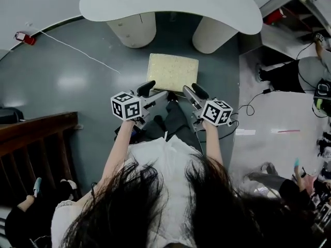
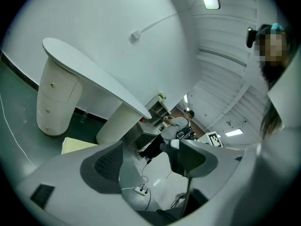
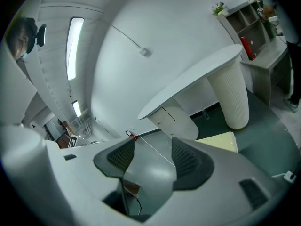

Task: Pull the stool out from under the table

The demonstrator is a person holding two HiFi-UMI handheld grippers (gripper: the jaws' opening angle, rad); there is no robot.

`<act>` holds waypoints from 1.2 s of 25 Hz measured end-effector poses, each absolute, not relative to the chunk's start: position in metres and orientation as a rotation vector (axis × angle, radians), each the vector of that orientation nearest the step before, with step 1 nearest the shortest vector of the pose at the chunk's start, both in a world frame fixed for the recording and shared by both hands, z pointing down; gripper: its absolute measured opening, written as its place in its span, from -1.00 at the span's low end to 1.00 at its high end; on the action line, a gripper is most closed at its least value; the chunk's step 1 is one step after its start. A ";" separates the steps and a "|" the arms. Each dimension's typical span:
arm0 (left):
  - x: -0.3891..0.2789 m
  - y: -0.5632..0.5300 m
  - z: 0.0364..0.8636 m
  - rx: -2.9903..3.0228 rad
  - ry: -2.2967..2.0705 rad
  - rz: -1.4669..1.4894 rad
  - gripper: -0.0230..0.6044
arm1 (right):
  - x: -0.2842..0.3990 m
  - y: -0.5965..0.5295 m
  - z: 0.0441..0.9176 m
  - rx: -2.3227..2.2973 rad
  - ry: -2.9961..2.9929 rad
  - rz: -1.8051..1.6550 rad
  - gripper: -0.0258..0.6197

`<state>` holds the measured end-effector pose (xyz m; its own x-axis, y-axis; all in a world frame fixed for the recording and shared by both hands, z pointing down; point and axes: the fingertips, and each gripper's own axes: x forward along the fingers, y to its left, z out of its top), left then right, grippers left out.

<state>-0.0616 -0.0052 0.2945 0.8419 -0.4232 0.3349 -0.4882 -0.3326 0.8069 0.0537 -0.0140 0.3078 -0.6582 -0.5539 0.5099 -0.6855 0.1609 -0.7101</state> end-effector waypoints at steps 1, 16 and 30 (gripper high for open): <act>-0.060 -0.003 0.289 1.968 -0.659 0.057 0.29 | 0.053 -0.010 0.304 1.241 -2.292 1.518 -0.12; -0.063 0.059 0.276 2.098 -0.531 0.195 0.27 | 0.044 0.055 0.274 1.298 -2.268 1.497 -0.21; -0.044 0.094 0.254 2.083 -0.636 0.096 -0.61 | 0.067 0.098 0.253 1.207 -2.313 1.480 -0.23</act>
<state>-0.0445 0.0937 0.2535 0.8631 -0.4022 0.3056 -0.4745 -0.4381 0.7635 0.0668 0.0984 0.2534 -0.6678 -0.5474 0.5045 -0.6873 0.1930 -0.7003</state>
